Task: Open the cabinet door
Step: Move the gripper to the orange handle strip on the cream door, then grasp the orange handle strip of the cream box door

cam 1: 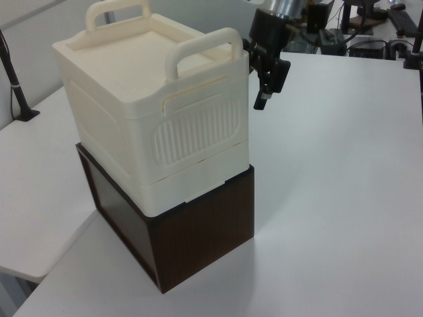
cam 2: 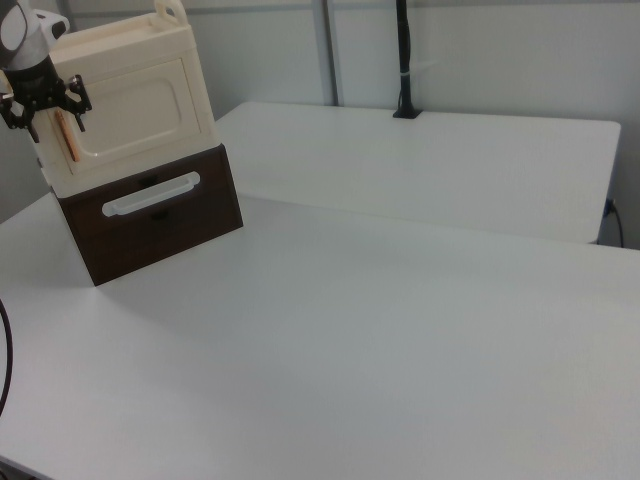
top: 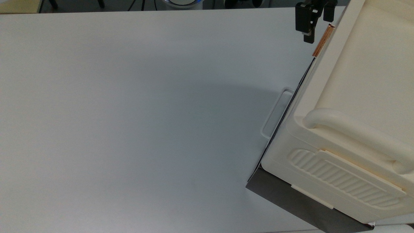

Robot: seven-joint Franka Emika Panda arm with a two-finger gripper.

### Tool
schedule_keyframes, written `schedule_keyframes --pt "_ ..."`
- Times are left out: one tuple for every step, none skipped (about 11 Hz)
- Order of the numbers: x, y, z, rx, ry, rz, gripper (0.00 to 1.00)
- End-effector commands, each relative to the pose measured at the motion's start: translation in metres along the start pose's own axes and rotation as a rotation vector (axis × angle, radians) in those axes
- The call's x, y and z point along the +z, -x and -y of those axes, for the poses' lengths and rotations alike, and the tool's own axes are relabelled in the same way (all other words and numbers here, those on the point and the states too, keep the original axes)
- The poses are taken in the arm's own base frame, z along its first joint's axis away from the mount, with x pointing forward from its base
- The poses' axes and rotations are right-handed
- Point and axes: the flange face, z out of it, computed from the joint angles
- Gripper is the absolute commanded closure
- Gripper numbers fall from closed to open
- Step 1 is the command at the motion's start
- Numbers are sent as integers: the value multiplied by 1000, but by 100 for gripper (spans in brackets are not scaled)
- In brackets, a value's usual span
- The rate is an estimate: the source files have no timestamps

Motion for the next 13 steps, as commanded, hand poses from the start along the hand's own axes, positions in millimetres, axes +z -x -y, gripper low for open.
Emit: schedule_keyframes --pt "-6 -12 -5 -30 10 -61 18" --pt "-6 -12 -5 -40 11 -62 24" --pt "-6 -12 -5 -58 12 -63 32" --pt "-4 -13 -6 -72 14 -66 37" --pt "-5 -14 -6 -85 18 -78 44" --pt "-1 -13 -8 -104 18 -72 51" --pt "1 -14 -8 -117 16 -71 59" --pt "1 -14 -8 -119 12 -71 79" --pt "2 -13 -10 -115 11 -69 84" --pt "3 -11 -12 -110 9 -64 85" --pt "4 -10 -13 -108 5 -59 87" --pt "2 -9 -13 -107 5 -59 88" --pt "0 -8 -12 -105 2 -52 89"
